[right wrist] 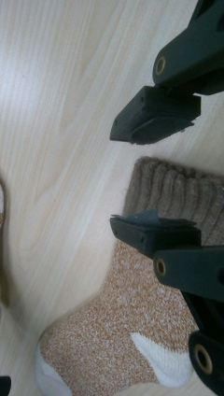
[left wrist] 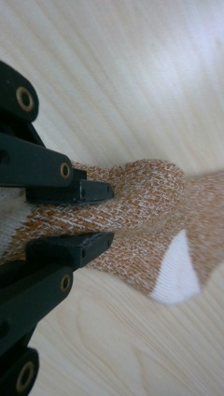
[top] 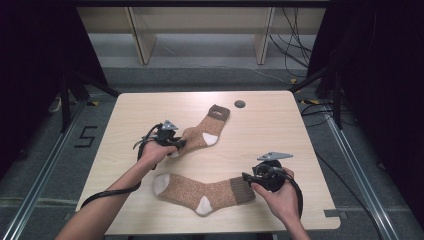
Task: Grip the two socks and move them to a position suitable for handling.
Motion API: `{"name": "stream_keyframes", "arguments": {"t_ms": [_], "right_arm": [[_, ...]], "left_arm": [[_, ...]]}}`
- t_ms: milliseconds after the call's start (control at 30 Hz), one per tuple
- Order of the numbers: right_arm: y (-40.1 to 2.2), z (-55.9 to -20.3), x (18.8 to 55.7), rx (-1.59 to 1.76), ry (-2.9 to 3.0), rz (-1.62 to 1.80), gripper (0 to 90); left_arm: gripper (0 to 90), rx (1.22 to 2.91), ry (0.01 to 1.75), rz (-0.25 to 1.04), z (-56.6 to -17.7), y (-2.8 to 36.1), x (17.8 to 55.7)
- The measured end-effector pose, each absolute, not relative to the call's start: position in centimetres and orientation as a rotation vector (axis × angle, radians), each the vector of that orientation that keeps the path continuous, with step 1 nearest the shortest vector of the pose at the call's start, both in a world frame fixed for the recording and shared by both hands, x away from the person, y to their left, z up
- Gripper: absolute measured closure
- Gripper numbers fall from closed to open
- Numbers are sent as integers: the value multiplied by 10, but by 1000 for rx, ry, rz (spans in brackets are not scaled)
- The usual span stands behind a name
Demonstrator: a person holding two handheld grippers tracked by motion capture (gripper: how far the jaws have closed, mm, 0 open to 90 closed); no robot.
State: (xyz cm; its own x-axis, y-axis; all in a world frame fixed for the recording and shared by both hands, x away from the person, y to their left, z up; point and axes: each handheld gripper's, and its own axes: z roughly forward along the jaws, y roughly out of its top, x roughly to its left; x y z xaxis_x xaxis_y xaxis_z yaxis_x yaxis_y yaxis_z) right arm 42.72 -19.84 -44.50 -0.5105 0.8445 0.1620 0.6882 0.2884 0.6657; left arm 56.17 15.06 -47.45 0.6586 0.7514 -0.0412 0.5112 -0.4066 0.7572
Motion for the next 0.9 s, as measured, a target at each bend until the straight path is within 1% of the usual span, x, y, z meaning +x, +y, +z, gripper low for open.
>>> {"name": "stream_keyframes", "arguments": {"t_ms": [233, 267, 533, 733, 900], "right_arm": [[-200, -448, 432, 1445, 2302, 1062, 496], [-199, -446, 431, 1486, 2291, 1043, 495], [-200, -438, 442, 1455, 2263, 1074, 490], [-199, -432, 449, 1448, 2239, 1082, 483], [-201, -428, 451, 1465, 2216, 1094, 477]], "left_arm": [[764, 2076, 912, 429, -452, 144, 554], [764, 2077, 896, 441, -445, 142, 551], [765, 2080, 780, 464, -405, 135, 538], [765, 2081, 691, 448, -382, 130, 520], [765, 2087, 609, 418, -371, 126, 499]]}}
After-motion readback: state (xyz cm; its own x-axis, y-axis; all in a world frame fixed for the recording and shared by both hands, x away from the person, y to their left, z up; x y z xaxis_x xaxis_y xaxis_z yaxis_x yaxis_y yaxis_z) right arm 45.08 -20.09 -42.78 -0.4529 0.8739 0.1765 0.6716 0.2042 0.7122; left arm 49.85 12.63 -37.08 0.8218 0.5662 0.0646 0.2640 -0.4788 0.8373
